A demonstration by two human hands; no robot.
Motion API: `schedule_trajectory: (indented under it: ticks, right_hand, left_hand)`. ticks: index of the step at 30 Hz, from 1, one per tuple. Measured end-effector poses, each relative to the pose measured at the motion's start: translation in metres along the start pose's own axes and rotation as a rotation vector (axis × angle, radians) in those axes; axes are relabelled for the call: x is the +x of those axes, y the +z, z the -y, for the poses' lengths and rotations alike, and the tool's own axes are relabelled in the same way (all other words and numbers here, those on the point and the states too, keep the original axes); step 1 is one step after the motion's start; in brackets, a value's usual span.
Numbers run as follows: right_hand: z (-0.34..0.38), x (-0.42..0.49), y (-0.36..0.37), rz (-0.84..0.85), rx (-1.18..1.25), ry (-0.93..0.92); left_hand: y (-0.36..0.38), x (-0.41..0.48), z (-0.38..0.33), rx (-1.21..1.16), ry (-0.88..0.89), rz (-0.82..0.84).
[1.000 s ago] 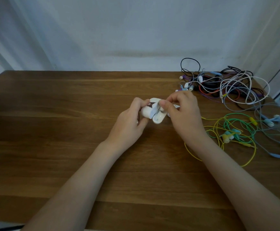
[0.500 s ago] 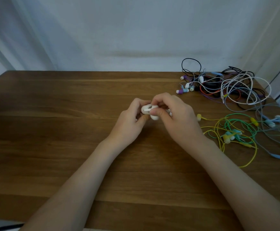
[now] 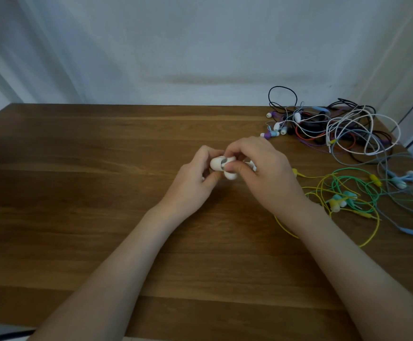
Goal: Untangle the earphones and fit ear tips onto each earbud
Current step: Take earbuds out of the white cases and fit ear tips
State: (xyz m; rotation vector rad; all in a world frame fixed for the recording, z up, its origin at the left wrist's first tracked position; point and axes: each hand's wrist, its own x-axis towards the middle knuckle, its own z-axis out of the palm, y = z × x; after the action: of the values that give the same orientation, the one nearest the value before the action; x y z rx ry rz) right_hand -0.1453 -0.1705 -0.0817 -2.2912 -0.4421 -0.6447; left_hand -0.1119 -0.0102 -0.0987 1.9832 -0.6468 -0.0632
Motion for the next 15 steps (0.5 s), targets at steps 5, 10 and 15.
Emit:
schedule_trajectory:
  ticks: [5, 10, 15]
  right_hand:
    - [-0.001, -0.001, 0.0, 0.007, 0.06, -0.001]
    - [-0.003, -0.002, 0.004, -0.211, -0.007, 0.004]
    - [0.004, -0.007, 0.01, -0.129, 0.116, 0.139]
  left_hand:
    - [0.001, 0.001, 0.0, -0.006, 0.007, -0.017]
    - [0.001, 0.002, 0.0, -0.123, -0.022, -0.078]
    - [0.002, 0.003, -0.003, -0.414, -0.133, -0.16]
